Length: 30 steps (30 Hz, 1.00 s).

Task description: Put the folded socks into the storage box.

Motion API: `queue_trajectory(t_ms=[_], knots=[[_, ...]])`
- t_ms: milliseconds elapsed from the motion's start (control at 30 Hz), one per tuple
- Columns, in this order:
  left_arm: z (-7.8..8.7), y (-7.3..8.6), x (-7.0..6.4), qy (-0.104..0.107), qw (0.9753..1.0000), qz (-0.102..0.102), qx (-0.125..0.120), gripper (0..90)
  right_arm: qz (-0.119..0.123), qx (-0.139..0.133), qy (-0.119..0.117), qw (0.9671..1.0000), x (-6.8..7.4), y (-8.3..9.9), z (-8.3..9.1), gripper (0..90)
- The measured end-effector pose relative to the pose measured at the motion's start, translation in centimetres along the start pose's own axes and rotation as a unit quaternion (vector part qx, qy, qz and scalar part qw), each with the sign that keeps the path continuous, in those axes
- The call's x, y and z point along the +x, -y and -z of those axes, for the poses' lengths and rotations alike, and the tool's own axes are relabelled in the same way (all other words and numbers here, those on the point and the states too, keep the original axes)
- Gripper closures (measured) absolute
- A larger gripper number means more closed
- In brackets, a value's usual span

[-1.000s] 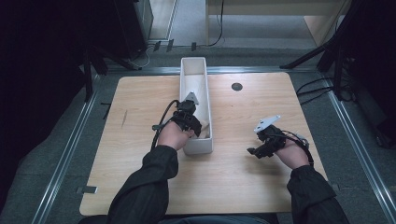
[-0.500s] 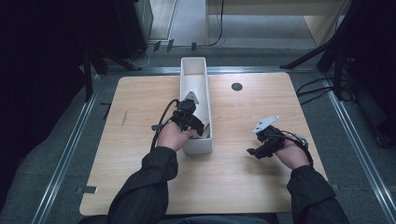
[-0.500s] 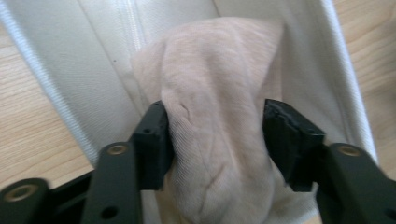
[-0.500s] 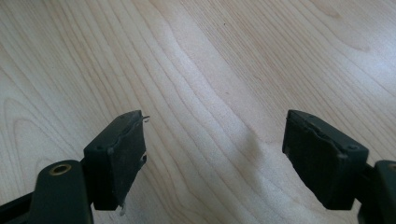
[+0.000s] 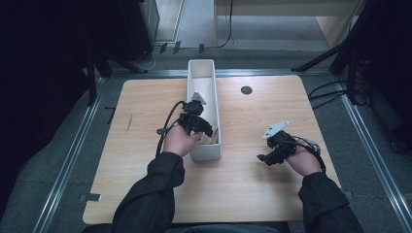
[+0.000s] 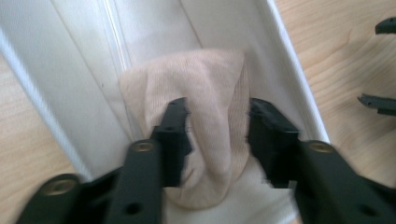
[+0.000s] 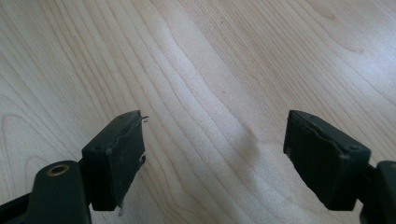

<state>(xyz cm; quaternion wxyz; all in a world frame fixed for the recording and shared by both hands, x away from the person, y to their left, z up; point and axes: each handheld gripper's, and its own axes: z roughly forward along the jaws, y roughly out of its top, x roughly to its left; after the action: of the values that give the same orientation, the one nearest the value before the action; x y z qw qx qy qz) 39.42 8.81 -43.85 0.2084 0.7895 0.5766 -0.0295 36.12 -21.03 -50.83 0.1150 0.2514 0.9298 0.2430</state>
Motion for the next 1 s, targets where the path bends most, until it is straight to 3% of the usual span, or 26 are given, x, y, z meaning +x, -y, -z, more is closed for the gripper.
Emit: queue_trajectory(t_ms=[233,333,667,733,833,1000], knots=[[-1.3,-0.6,-0.2,0.01,0.9999,0.009,0.003,69.1,0.015,0.008,-0.006,0.9998,0.2,-0.1,-0.1,21.7],[-1.9,-0.9,0.0,0.006,0.9998,0.019,0.004,70.4,0.016,0.006,-0.007,0.9998,0.2,-0.1,-0.1,21.8],[-2.8,-1.8,0.2,0.023,0.9985,0.049,-0.003,69.7,0.019,0.013,-0.01,0.9997,0.3,0.0,-0.2,22.0],[-3.1,-1.8,0.2,0.021,0.9987,0.047,0.001,69.7,0.019,0.013,-0.01,0.9997,0.3,0.0,-0.2,21.9],[-3.8,-1.9,0.2,0.003,0.999,0.045,0.005,68.5,0.018,0.014,-0.011,0.9997,0.4,0.0,-0.3,21.7],[-4.4,-2.0,0.2,-0.002,0.9989,0.046,0.009,68.4,0.025,0.016,-0.011,0.9995,0.5,0.0,-0.4,21.0]])
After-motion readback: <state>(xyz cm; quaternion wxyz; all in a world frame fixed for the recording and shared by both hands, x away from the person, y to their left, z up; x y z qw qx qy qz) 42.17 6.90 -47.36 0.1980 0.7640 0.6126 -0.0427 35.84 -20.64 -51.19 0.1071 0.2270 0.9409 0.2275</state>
